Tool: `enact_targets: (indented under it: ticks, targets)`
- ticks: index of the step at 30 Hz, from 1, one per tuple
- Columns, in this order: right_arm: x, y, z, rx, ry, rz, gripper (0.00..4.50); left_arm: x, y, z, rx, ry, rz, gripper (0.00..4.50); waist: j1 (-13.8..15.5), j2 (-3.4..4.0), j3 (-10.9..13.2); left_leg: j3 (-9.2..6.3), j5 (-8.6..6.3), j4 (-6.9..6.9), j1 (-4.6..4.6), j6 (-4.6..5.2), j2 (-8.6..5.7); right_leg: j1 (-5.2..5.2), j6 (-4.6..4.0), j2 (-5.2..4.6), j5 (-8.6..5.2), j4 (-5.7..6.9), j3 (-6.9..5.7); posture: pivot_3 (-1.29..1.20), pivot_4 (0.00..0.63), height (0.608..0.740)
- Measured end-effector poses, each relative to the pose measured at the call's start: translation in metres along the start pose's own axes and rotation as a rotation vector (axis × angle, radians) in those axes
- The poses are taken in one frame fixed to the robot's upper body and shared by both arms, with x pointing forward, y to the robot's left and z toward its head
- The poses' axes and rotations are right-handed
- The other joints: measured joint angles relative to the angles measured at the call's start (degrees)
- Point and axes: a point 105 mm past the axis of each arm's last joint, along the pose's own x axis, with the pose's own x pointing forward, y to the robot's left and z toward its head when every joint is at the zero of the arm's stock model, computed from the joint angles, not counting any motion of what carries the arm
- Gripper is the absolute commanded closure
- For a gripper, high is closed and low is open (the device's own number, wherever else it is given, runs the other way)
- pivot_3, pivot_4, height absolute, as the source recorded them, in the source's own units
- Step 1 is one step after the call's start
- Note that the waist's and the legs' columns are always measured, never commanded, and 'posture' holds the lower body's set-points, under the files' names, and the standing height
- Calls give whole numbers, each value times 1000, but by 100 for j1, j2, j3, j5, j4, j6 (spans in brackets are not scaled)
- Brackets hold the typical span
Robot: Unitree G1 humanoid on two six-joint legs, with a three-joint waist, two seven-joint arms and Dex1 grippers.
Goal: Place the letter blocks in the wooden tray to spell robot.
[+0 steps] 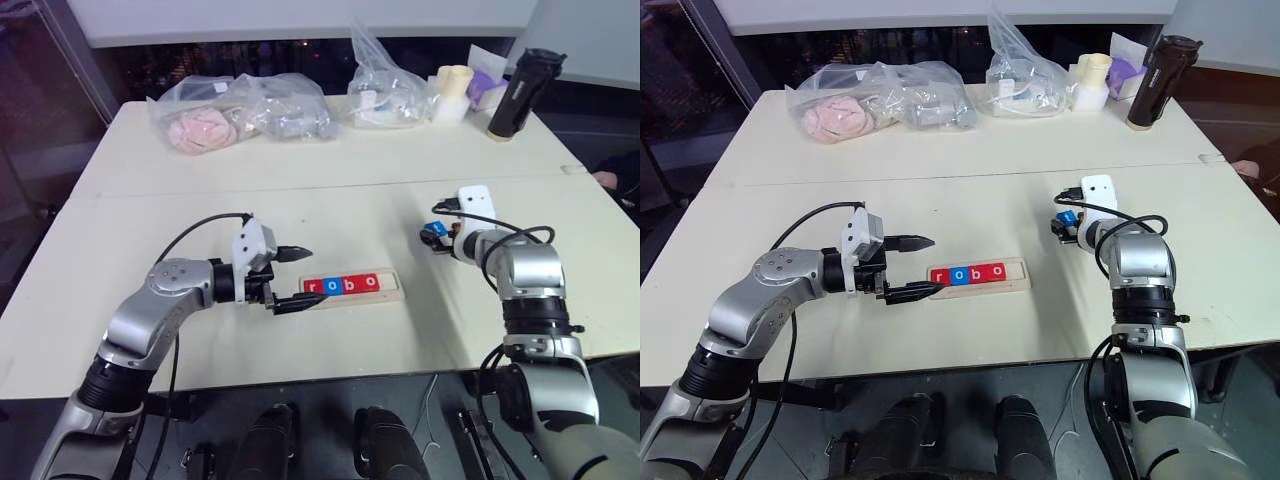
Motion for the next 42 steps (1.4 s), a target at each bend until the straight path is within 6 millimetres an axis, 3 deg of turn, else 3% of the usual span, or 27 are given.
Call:
enact_targets:
  ticks: [4, 5, 7, 12, 20, 25, 28, 32, 42]
  targets:
    - [5, 6, 3, -16, -10, 28, 31, 0, 0, 0, 0, 0, 3, 0, 3, 0, 0, 0, 0, 4, 1, 0, 0, 0, 0, 1, 0, 5, 0, 0, 150, 725]
    - [6, 8, 3, -23, -15, 37, 269, 0, 0, 0, 0, 0, 4, 0, 5, 0, 0, 0, 0, 4, 1, 0, 0, 0, 0, 1, 0, 5, 1, 0, 150, 725]
    - [9, 10, 5, -31, -18, 52, 881, 0, 0, 0, 0, 0, 4, 0, 4, 0, 0, 0, 0, 4, 1, 0, 0, 0, 0, 1, 0, 5, 1, 0, 150, 725]
    - [13, 11, 7, -42, -26, 60, 3320, 0, 0, 0, 1, 0, 6, 0, 17, 0, 0, 0, 0, 4, 1, 0, 0, 0, 0, 1, 0, 5, 2, 0, 150, 725]
    - [0, 6, 0, -61, 8, 42, 3315, 1, 0, -1, 0, -1, 9, 0, 52, 0, 0, -4, 0, 1, -1, 0, -2, -1, -1, 0, -1, 5, 3, 0, 150, 725]
    - [-39, 13, -24, -33, 80, 8, 3315, 2, 0, -1, 5, -4, 6, 0, 76, 0, -1, -10, -1, -8, -7, -1, -2, -12, -1, -5, -1, 7, 8, 0, 150, 725]
    - [-70, 27, -44, 23, 139, -1, 3315, 2, -1, -2, 3, -4, 5, 0, 67, 1, -1, -9, -1, -6, -8, -1, -1, -16, -4, -9, -3, 8, 8, 0, 150, 725]
    - [-90, 37, -58, 77, 115, -26, 3315, 1, -2, -4, -3, -3, -1, 0, 46, 2, -2, -9, -2, -1, -6, -3, -1, -14, -20, -15, -12, 7, 8, 0, 150, 725]
    - [-96, 34, -52, 128, 57, -103, 3315, 2, -5, -3, 17, -21, -48, 0, 41, 2, -2, -7, -1, -7, -7, -2, -2, -17, -21, -17, -11, 1, 7, 0, 150, 725]
